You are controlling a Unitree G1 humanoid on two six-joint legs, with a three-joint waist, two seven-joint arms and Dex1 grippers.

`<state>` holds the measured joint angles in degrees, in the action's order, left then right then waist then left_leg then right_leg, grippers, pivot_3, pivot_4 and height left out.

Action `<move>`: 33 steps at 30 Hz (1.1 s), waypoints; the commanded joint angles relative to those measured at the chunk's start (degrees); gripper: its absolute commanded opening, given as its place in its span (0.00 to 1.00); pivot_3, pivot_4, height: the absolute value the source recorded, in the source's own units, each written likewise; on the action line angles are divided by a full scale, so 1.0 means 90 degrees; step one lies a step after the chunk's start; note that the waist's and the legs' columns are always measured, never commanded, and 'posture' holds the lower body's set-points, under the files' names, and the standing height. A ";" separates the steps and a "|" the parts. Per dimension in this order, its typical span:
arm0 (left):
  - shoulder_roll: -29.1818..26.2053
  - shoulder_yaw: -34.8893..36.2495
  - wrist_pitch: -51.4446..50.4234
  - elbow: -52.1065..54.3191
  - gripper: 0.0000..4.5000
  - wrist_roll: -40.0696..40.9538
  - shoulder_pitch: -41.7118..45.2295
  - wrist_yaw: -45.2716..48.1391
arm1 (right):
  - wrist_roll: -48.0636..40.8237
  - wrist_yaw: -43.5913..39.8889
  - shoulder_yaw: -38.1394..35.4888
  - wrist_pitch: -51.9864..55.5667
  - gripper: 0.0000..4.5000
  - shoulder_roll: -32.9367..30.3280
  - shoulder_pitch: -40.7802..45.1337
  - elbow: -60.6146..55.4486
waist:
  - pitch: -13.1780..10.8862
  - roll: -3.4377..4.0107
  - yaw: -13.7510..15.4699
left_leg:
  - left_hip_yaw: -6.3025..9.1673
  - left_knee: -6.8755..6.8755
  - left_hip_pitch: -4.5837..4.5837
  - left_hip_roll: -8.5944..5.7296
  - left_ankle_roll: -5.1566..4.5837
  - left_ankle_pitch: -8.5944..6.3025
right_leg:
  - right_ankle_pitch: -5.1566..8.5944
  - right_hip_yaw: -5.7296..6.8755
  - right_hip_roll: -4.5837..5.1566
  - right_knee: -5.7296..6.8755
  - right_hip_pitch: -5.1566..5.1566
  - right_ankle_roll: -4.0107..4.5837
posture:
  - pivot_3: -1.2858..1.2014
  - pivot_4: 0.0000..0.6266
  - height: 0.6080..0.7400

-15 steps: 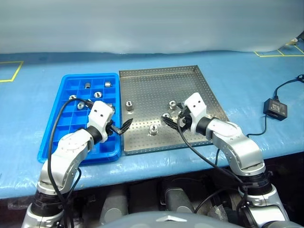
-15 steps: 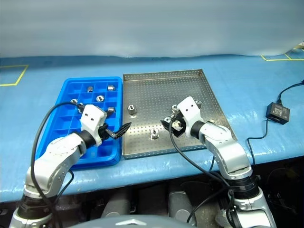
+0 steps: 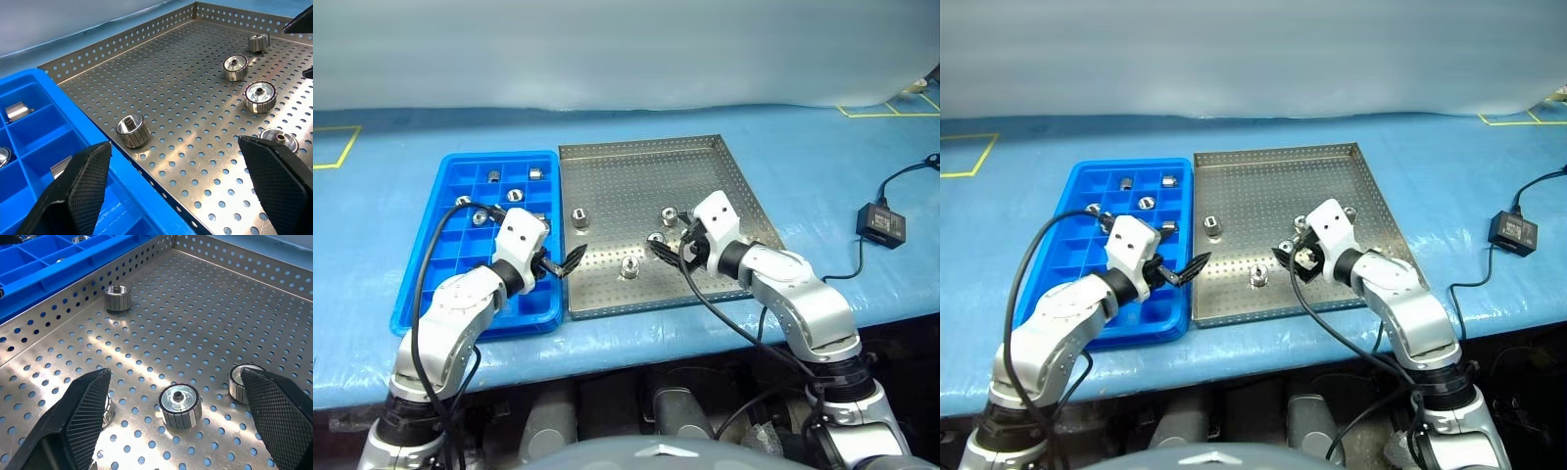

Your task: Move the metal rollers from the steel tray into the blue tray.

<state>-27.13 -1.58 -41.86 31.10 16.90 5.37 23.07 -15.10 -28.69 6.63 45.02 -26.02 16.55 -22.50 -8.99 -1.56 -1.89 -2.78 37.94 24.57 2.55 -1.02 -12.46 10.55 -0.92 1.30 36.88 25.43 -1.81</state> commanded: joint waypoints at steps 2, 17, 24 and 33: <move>0.0025 0.0012 0.0065 0.0220 1.00 0.0020 0.0054 0.0009 | -0.0050 0.0001 -0.0107 -0.0053 1.00 -0.0004 0.0067 -0.0167 | 0.0000 0.0000 -0.0002 | 0.0000 0.0000 0.0000 0.0000 0.0000 0.0000 | 0.0000 0.0000 -0.0001 0.0000 0.0000 0.0000 | 0.51 0.24 1.00; 0.0028 -0.0070 0.0099 0.0145 1.00 0.0045 0.0198 0.0125 | -0.0049 -0.0025 -0.0055 -0.0050 1.00 -0.0014 0.0025 -0.0213 | 0.0000 0.0000 0.0001 | 0.0000 0.0000 0.0000 0.0000 0.0000 0.0000 | 0.0000 0.0000 -0.0001 0.0000 0.0000 0.0000 | 0.50 0.24 1.00; -0.0107 -0.1204 0.0072 -0.0456 1.00 -0.0178 0.1064 0.0833 | -0.0065 0.0051 -0.0212 -0.0039 1.00 -0.0085 -0.0221 -0.0478 | 0.0001 -0.0001 0.0035 | 0.0002 0.0007 0.0001 -0.0003 0.0000 0.0000 | -0.0001 0.0000 -0.0001 0.0000 -0.0005 -0.0001 | 0.49 0.24 1.00; -0.0181 -0.2457 0.0089 -0.1860 1.00 -0.0804 0.2110 0.1530 | -0.0045 0.0048 -0.0024 -0.0115 1.00 -0.0230 -0.0803 -0.1150 | 0.0002 0.0001 -0.0134 | 0.0005 0.0002 0.0000 0.0001 0.0000 0.0000 | 0.0000 -0.0003 -0.0012 0.0002 0.0000 0.0000 | 0.46 0.24 1.00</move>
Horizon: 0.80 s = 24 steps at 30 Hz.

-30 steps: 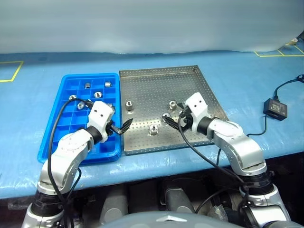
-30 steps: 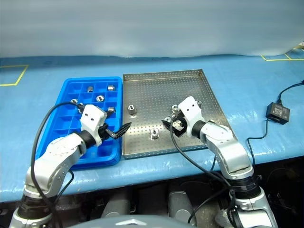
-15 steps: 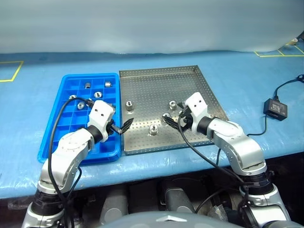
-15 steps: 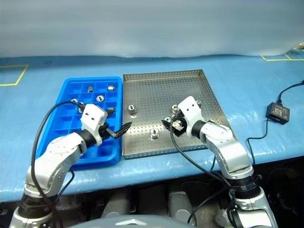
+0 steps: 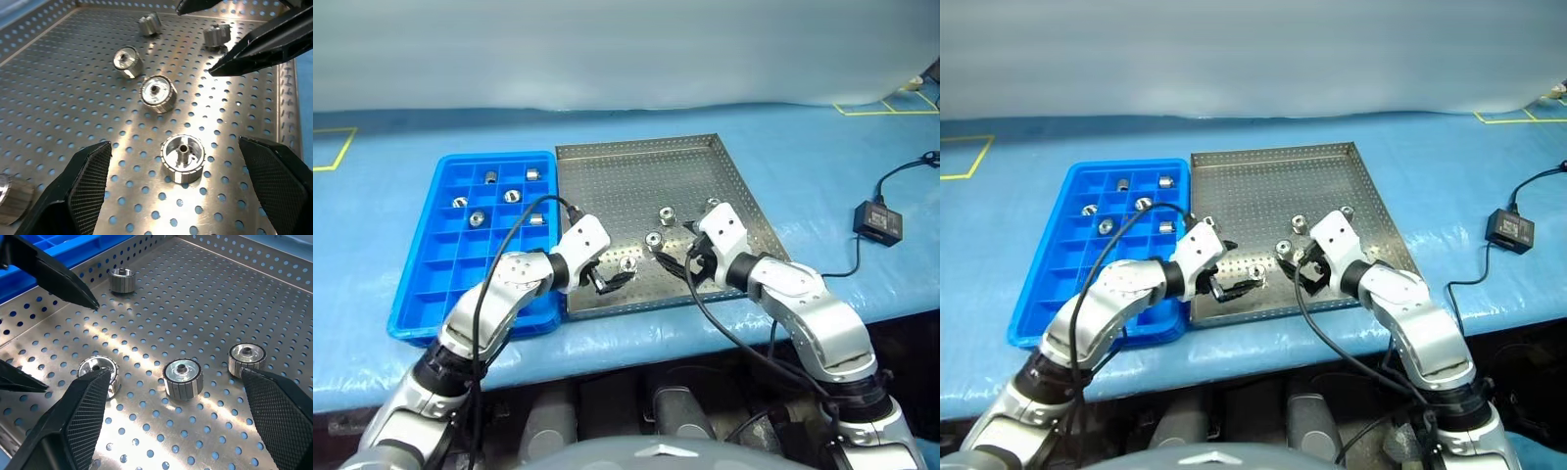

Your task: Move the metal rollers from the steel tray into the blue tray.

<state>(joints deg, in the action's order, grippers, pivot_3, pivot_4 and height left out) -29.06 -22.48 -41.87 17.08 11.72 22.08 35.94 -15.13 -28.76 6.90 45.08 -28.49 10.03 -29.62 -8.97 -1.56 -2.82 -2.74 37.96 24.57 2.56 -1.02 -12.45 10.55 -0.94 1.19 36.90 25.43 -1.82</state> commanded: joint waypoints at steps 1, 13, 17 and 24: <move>0.0055 -0.0172 0.0101 -0.0433 1.00 -0.0283 0.0319 0.0117 | -0.0039 0.0090 -0.0065 -0.0115 1.00 0.0063 -0.0127 -0.0394 | 0.0000 0.0000 -0.0072 | 0.0000 0.0002 -0.0001 0.0000 0.0000 0.0000 | 0.0000 0.0000 0.0000 0.0001 -0.0001 0.0000 | 0.45 0.24 1.00; 0.0573 -0.0235 0.0179 -0.1372 1.00 -0.0556 0.0323 0.0155 | -0.0048 0.0269 0.0042 0.0007 1.00 0.0182 -0.0326 -0.0548 | 0.0001 0.0001 -0.0246 | -0.0002 0.0004 0.0000 -0.0002 0.0000 0.0000 | -0.0001 -0.0008 0.0004 0.0002 0.0001 -0.0002 | 0.44 0.24 1.00; 0.0728 -0.0056 0.0129 -0.1414 0.87 -0.0488 0.0193 0.0042 | -0.0053 0.0260 0.0168 0.0025 1.00 0.0240 -0.0283 -0.0410 | 0.0003 0.0001 -0.0262 | -0.0001 0.0006 -0.0003 -0.0001 0.0000 0.0000 | -0.0002 -0.0010 0.0004 0.0004 0.0000 -0.0003 | 0.45 0.24 1.00; 0.0797 0.0035 0.0210 -0.1368 0.62 -0.0541 0.0105 0.0007 | -0.0027 0.0216 0.0303 -0.0025 1.00 0.0277 -0.0176 -0.0194 | 0.0004 0.0000 -0.0258 | 0.0001 0.0007 -0.0003 -0.0002 -0.0001 0.0000 | -0.0004 -0.0012 0.0004 0.0004 -0.0001 -0.0006 | 0.46 0.24 1.00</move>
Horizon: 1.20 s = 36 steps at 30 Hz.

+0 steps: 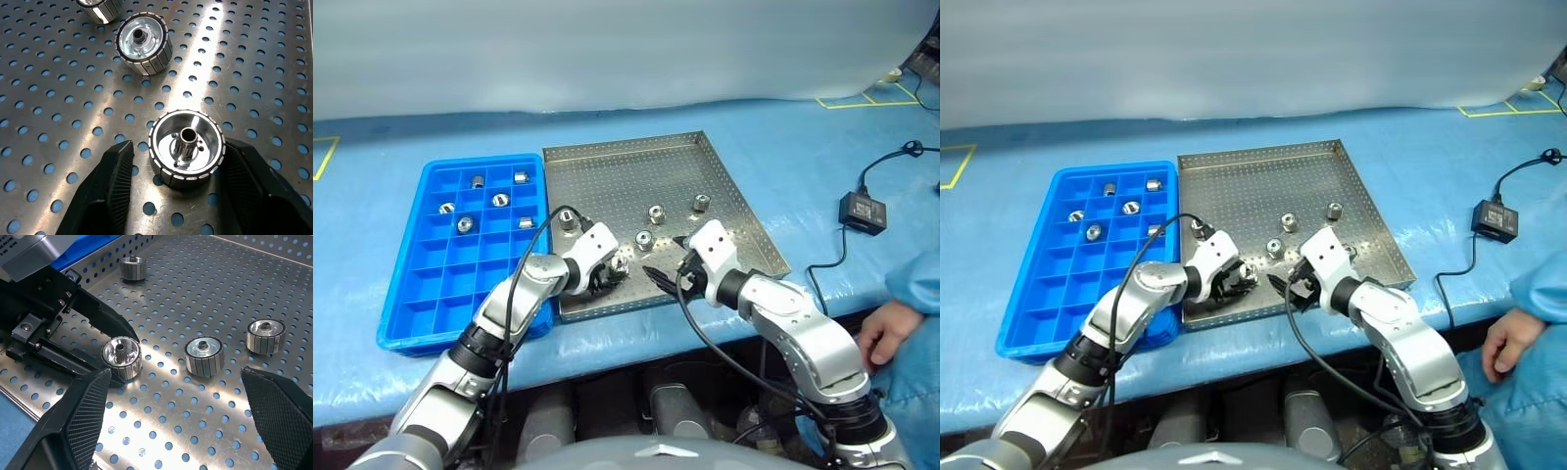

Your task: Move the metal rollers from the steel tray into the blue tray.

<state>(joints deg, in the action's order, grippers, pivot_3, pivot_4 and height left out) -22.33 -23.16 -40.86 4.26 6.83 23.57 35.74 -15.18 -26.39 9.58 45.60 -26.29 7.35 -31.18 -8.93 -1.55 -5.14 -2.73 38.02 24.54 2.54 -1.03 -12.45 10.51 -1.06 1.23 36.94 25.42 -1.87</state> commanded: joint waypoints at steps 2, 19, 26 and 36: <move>0.0075 0.0158 0.0090 0.0105 0.54 0.0029 -0.0089 0.0026 | -0.0019 -0.0056 0.0033 -0.0098 1.00 0.0038 0.0157 0.0047 | 0.0000 0.0000 0.0006 | -0.0001 0.0000 0.0000 0.0000 0.0000 0.0000 | 0.0000 -0.0001 0.0000 0.0000 0.0000 0.0000 | 0.46 0.24 1.00; 0.0340 0.1896 -0.0347 0.1831 0.48 0.1161 -0.0435 -0.0285 | -0.0011 -0.0416 0.0247 -0.0295 1.00 0.0120 0.0593 0.0779 | 0.0000 0.0000 0.0109 | 0.0003 0.0000 0.0003 0.0001 0.0000 0.0000 | -0.0003 -0.0002 0.0000 -0.0001 0.0001 -0.0004 | 0.49 0.24 1.00; -0.0296 0.3220 -0.0984 0.3455 0.48 0.1133 -0.1536 -0.1111 | -0.0727 -0.1253 0.0287 -0.0515 1.00 0.0496 0.1007 0.0906 | 0.0000 0.0000 0.0184 | 0.0012 -0.0007 -0.0007 0.0007 0.0000 0.0000 | -0.0005 -0.0005 -0.0011 0.0003 -0.0002 -0.0008 | 0.54 0.24 1.00; 0.0107 0.4643 -0.1660 0.4065 0.48 0.0769 -0.2262 -0.2832 | -0.0864 -0.1881 0.0756 -0.0639 1.00 0.0576 0.1524 0.1335 | 0.0003 -0.0013 0.0821 | 0.0019 0.0003 -0.0007 -0.0002 -0.0009 0.0006 | -0.0004 0.0013 0.0017 -0.0008 -0.0018 -0.0007 | 0.59 0.24 1.00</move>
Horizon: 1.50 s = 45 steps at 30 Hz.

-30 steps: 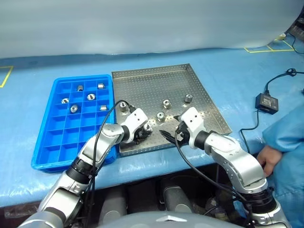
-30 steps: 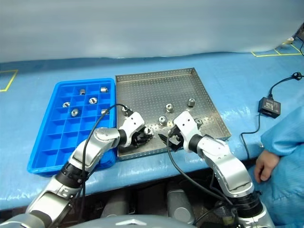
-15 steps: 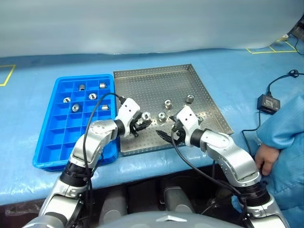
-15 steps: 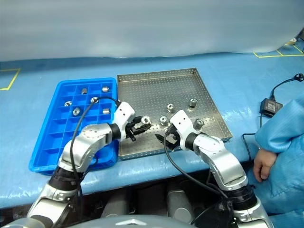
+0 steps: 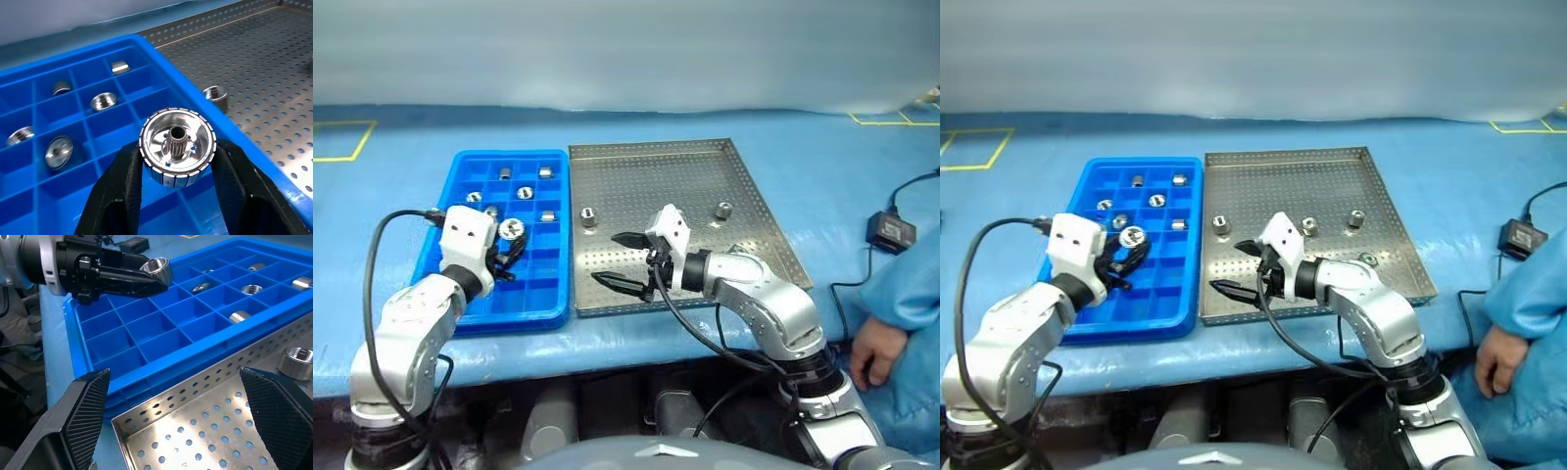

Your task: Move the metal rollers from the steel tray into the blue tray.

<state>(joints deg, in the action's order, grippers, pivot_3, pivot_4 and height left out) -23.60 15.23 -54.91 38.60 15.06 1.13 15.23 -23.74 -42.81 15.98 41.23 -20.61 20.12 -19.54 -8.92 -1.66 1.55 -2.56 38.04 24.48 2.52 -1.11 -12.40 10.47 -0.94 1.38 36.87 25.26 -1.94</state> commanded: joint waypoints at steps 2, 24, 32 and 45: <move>0.0390 0.0481 -0.0222 0.0140 0.48 -0.0286 0.0400 -0.0893 | 0.0110 -0.0060 0.0070 -0.0165 1.00 -0.0052 0.0128 0.0079 | 0.0000 -0.0003 0.0153 | -0.0004 0.0005 0.0004 0.0000 0.0000 0.0000 | 0.0000 0.0007 0.0001 -0.0002 -0.0003 0.0000 | 0.59 0.24 1.00; 0.0820 0.0132 -0.0073 -0.1781 0.76 -0.1235 0.1592 -0.2160 | 0.0163 0.0371 -0.0155 -0.0082 1.00 -0.0271 -0.0093 -0.0157 | 0.0002 -0.0007 0.0024 | -0.0011 -0.0005 0.0013 -0.0003 0.0002 0.0001 | -0.0001 0.0019 -0.0003 0.0000 0.0008 0.0010 | 0.55 0.24 1.00; 0.1476 0.0261 0.0827 -0.1495 0.83 -0.0460 0.2083 -0.1716 | 0.0346 0.0570 -0.0181 -0.0009 1.00 -0.0429 -0.0047 -0.0173 | 0.0004 -0.0011 0.0036 | -0.0013 -0.0002 0.0020 -0.0008 0.0002 0.0001 | -0.0003 0.0018 0.0002 -0.0004 0.0008 0.0008 | 0.53 0.24 1.00; -0.0981 -0.4179 0.0717 -0.4030 0.83 -0.0758 0.4356 0.2526 | 0.0438 0.1308 -0.0302 -0.0055 1.00 -0.0173 -0.0798 -0.0772 | 0.0003 -0.0005 -0.0420 | -0.0019 -0.0010 0.0015 -0.0002 0.0001 0.0001 | 0.0000 0.0001 -0.0019 0.0002 0.0020 0.0010 | 0.47 0.24 1.00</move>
<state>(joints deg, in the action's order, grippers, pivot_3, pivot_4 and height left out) -30.90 -19.73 -51.46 4.48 11.06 37.47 34.24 -19.58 -31.95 14.10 41.80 -22.89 12.92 -23.57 -8.88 -1.70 -2.23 -2.70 37.95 24.62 2.53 -1.10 -12.39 10.49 -0.92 1.19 36.91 25.44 -1.83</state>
